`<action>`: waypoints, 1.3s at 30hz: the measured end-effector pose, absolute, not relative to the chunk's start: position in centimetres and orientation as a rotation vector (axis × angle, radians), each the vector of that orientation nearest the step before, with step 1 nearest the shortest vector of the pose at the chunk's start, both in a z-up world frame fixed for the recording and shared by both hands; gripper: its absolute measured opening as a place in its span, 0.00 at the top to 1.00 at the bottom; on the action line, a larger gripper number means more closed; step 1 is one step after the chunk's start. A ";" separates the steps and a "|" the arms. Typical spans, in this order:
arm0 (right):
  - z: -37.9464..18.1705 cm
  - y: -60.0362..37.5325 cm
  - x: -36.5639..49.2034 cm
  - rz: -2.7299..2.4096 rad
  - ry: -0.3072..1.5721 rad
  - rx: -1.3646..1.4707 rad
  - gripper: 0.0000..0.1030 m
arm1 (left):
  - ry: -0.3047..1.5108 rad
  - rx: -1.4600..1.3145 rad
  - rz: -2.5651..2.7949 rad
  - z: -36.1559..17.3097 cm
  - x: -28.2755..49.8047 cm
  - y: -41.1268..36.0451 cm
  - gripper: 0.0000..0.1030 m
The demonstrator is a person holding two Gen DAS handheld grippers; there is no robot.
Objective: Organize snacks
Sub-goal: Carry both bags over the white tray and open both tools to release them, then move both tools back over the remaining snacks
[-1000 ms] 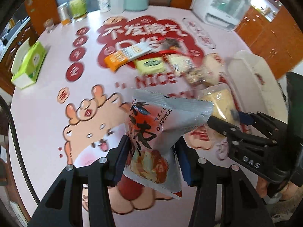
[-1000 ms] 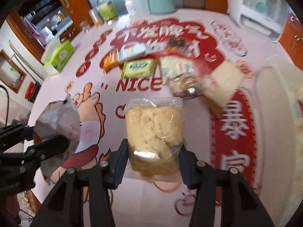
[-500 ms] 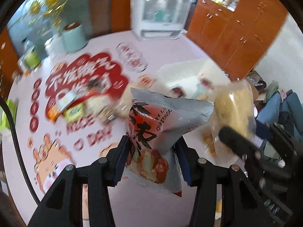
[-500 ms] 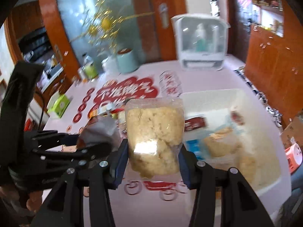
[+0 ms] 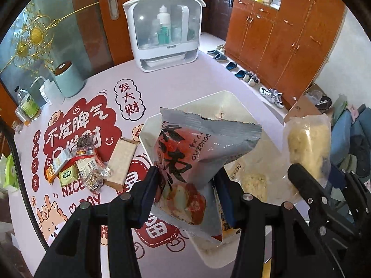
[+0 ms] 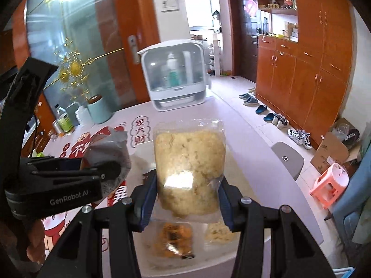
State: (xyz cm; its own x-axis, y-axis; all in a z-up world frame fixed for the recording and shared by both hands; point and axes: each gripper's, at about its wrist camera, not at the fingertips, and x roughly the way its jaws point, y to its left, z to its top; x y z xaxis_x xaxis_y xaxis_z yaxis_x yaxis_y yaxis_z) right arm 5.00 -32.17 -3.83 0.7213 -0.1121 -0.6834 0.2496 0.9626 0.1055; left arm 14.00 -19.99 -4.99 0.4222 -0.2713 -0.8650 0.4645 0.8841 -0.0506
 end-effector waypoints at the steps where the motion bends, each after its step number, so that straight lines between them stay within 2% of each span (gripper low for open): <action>1: -4.1 -32.6 5.0 -0.204 0.742 0.197 0.52 | 1.041 0.217 -0.453 -5.2 14.1 -20.4 0.53; 14: -6.8 -36.0 5.8 -0.209 0.810 0.213 0.52 | 1.091 0.279 -0.379 -7.9 14.9 -22.8 0.51; 15: -7.0 -36.1 6.0 -0.208 0.815 0.213 0.52 | 1.090 0.281 -0.375 -8.0 14.9 -22.9 0.48; 16: -7.2 -36.2 6.0 -0.209 0.821 0.213 0.51 | 1.090 0.292 -0.368 -8.1 15.0 -23.0 0.32; 17: -7.4 -36.2 6.2 -0.212 0.830 0.213 0.51 | 1.088 0.299 -0.363 -8.1 15.0 -23.2 0.21; 18: -7.6 -36.3 6.3 -0.215 0.838 0.216 0.44 | 1.078 0.314 -0.351 -8.1 14.9 -23.3 0.11; 19: -7.8 -36.4 6.4 -0.217 0.846 0.225 0.33 | 1.056 0.330 -0.332 -8.0 14.8 -23.3 0.11; 22: -7.9 -36.9 6.2 -0.237 0.836 0.245 0.16 | 1.043 0.366 -0.324 -8.0 14.8 -23.3 0.11; 39: -7.9 -34.4 6.3 -0.226 0.840 0.234 0.15 | 1.083 0.349 -0.280 -8.8 14.1 -19.4 0.11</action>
